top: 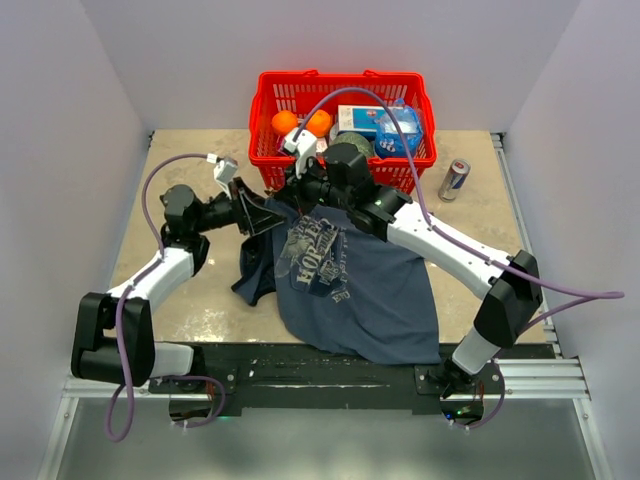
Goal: Remove the brooch from the garment
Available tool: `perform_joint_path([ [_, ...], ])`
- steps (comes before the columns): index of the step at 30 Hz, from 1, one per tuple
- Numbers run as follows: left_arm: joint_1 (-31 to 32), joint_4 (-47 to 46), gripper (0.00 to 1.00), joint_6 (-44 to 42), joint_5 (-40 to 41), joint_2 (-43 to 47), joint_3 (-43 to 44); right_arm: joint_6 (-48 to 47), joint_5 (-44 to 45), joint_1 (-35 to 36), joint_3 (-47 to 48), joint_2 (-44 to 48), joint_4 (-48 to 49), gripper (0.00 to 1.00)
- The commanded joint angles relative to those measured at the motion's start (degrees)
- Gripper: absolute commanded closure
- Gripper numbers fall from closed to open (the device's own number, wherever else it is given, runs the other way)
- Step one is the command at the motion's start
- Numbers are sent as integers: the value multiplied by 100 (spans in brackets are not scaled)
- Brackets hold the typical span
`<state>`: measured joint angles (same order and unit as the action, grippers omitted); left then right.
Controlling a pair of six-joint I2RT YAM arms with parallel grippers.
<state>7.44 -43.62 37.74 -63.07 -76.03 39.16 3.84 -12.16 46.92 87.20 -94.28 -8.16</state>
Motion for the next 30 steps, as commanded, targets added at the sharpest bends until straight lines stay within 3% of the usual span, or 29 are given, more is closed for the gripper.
perform_joint_path([
  [1,-111,397,51,-485,-284,9,355,-233,-576,19,412,85,368,100],
  [3,-111,993,44,-819,-443,114,469,-348,-769,-7,473,94,237,100],
  [6,-111,2442,29,-2065,-286,500,662,-603,-1226,-182,526,120,-35,100],
  [7,-111,2776,27,-2773,-154,614,698,-629,-1340,-279,544,129,-97,100],
  [13,-111,4579,23,-4397,128,897,1164,-1297,-1745,-429,605,164,-818,100],
  [21,-111,3905,23,-3897,137,748,1305,-1429,-1912,-446,509,243,-924,100],
  [30,-111,4036,24,-4397,6,686,1621,-1623,-2176,-446,509,270,-1205,100],
])
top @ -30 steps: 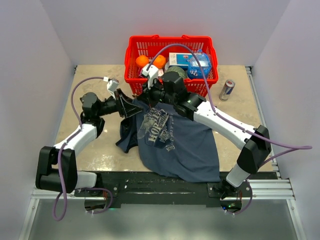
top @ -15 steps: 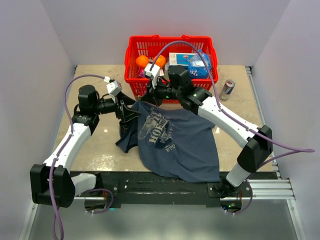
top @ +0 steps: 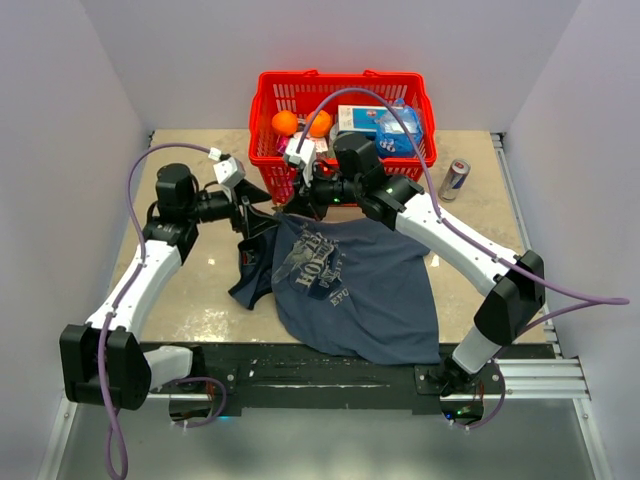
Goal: Remove the brooch from the garment
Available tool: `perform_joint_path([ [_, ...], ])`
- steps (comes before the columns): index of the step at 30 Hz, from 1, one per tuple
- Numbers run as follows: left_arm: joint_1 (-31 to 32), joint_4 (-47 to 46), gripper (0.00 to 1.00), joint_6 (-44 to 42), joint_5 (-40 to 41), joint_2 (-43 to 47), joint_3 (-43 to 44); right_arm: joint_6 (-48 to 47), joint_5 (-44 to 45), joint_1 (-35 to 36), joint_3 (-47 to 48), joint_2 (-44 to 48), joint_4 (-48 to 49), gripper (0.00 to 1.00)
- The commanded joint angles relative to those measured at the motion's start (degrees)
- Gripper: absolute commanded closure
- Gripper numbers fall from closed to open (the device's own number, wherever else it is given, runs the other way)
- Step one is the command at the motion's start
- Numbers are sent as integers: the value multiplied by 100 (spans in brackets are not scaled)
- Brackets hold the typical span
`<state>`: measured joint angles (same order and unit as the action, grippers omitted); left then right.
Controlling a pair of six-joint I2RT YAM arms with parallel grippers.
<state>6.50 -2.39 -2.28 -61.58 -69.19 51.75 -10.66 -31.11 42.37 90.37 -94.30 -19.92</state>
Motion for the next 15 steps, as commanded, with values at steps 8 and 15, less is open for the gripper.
perform_joint_path([
  [8,-17,678,25,-1212,-434,-121,740,-253,-413,-9,209,210,-143,100],
  [15,-9,951,31,-1591,-556,-262,899,-226,-439,-9,244,167,-143,100],
])
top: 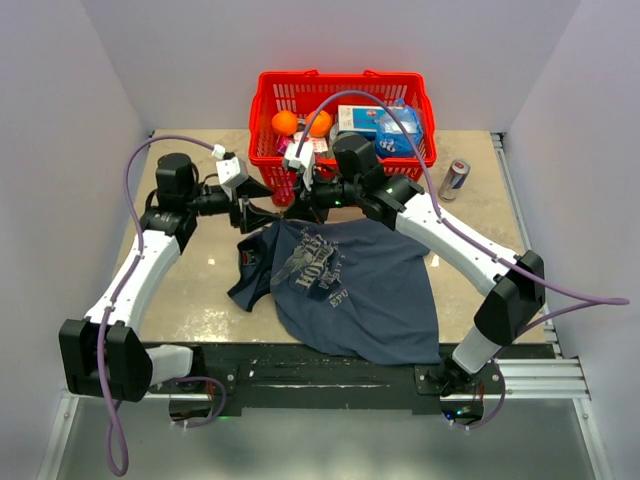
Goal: Remove the brooch from the garment
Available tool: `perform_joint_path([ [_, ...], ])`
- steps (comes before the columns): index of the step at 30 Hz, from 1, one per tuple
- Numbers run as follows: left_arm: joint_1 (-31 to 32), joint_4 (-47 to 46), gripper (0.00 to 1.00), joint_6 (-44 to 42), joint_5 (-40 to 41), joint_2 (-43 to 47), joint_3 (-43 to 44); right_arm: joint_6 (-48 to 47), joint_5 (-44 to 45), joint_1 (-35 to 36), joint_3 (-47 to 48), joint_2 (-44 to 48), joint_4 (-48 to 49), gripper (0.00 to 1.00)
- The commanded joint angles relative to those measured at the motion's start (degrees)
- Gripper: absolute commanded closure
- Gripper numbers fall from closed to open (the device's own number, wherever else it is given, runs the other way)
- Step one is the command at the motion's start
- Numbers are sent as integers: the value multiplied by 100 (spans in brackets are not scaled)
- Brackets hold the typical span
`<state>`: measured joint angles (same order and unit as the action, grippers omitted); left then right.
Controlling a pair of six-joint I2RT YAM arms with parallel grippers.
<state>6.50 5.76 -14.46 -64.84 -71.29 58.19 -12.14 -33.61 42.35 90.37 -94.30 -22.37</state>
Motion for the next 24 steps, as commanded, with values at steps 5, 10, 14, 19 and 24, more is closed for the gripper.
perform_joint_path([
  [5,-9,153,35,-408,-345,-140,324,-51,-181,2,262,149,110,100],
  [10,-9,136,38,-400,-398,-201,368,-34,-217,-7,253,131,119,100],
  [14,0,127,40,-365,-442,-254,403,-34,-243,2,262,105,110,100],
  [19,0,4,40,-251,-539,-324,456,1,-261,2,271,52,128,100],
  [24,0,-22,41,-215,-565,-368,482,10,-287,2,297,0,154,100],
])
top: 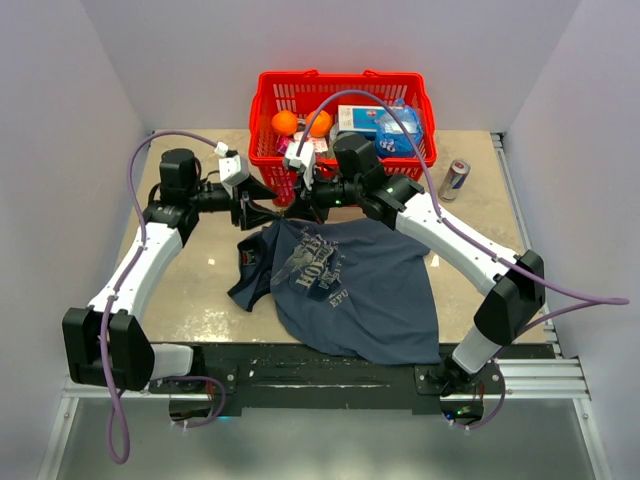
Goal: Remove the brooch from the garment
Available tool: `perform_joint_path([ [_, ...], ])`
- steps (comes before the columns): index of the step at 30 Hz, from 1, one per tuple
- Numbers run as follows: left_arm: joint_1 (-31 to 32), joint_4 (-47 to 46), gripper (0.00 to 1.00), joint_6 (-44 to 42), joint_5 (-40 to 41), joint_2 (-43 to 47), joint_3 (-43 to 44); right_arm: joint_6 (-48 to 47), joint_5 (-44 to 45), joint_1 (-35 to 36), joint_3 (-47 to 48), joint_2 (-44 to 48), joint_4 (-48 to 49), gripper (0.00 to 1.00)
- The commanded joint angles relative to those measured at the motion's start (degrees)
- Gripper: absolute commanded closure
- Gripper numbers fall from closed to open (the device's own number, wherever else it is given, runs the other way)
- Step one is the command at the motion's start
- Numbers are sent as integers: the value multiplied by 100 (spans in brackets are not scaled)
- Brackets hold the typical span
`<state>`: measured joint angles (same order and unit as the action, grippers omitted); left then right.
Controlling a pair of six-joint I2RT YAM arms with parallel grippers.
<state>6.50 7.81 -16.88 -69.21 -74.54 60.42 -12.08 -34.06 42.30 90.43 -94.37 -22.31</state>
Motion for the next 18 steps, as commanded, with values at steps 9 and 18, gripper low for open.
perform_joint_path([
  [9,9,-491,59,387,-347,-192,286,-5,-302,-3,335,-29,139,100],
  [18,202,-641,80,634,-515,-324,312,-102,-504,15,484,-178,33,100],
])
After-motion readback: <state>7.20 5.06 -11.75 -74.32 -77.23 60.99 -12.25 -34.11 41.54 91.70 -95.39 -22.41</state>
